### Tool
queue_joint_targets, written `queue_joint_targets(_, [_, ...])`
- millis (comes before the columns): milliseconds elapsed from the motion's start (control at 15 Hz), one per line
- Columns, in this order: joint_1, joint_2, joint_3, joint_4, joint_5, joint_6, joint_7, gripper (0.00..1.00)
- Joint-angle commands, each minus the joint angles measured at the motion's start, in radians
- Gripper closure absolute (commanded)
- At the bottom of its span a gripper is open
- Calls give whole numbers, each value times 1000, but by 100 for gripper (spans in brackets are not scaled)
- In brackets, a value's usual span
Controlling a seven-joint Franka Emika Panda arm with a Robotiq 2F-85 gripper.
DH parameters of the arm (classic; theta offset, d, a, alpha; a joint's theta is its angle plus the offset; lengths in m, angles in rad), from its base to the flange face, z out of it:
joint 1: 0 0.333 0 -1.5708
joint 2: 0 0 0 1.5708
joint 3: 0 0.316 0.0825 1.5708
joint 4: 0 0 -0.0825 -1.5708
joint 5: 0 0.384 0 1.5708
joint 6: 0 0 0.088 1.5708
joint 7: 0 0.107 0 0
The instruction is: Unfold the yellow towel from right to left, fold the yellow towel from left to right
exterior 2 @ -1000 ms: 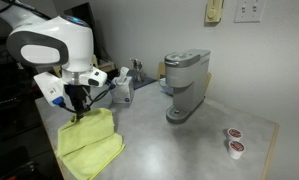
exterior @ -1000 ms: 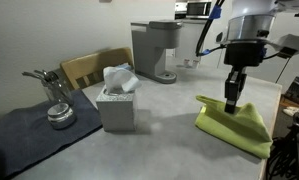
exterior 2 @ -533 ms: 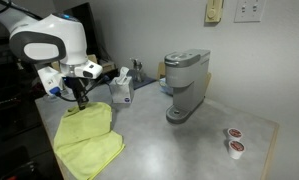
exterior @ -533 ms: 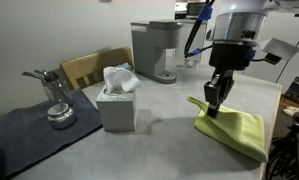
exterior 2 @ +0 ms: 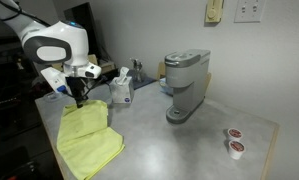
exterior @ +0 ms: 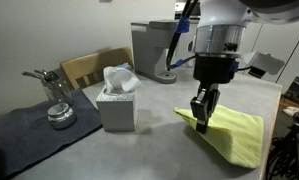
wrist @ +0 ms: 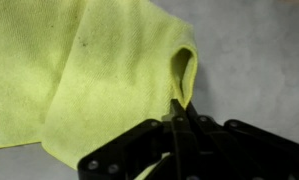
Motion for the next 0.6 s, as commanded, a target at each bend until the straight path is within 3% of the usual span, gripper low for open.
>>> queue_joint_targets(0, [-33,63,18,64,53,-100,-167,99])
queue_joint_targets(533, [-88,127,16,144,98,-345,-471,99])
